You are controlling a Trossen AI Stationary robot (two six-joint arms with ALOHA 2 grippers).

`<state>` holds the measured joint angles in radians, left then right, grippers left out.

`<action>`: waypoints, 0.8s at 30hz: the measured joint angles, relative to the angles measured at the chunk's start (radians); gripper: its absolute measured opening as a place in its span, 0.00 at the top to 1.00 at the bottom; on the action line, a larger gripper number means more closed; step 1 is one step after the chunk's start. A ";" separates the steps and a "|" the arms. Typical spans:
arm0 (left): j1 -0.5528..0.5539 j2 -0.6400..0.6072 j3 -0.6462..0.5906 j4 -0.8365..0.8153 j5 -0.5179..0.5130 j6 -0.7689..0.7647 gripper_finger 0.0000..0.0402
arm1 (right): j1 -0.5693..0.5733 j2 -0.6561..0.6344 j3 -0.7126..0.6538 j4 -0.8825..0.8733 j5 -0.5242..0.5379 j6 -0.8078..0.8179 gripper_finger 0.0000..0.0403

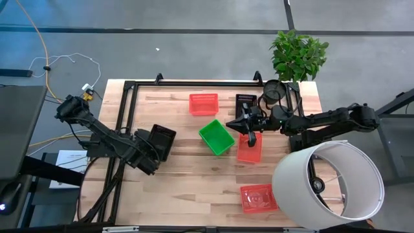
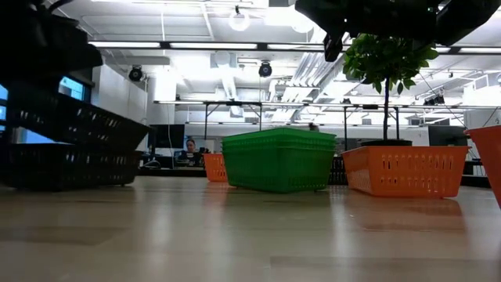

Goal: Stack baskets by color
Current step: Stack the black basket on the black basket

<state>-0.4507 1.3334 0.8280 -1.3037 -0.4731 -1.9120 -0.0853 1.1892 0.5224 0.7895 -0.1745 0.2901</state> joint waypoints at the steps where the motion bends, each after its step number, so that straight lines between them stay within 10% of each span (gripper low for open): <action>1: 0.005 0.000 0.000 0.006 -0.005 0.009 1.00 | 0.000 0.000 0.000 0.000 0.000 0.000 1.00; 24: -0.079 -0.309 -0.130 0.047 -0.239 0.132 1.00 | 0.000 0.000 0.000 -0.004 0.001 0.000 1.00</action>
<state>-0.5299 1.0249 0.6984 -1.2567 -0.7123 -1.7799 -0.0853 1.1892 0.5224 0.7853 -0.1738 0.2903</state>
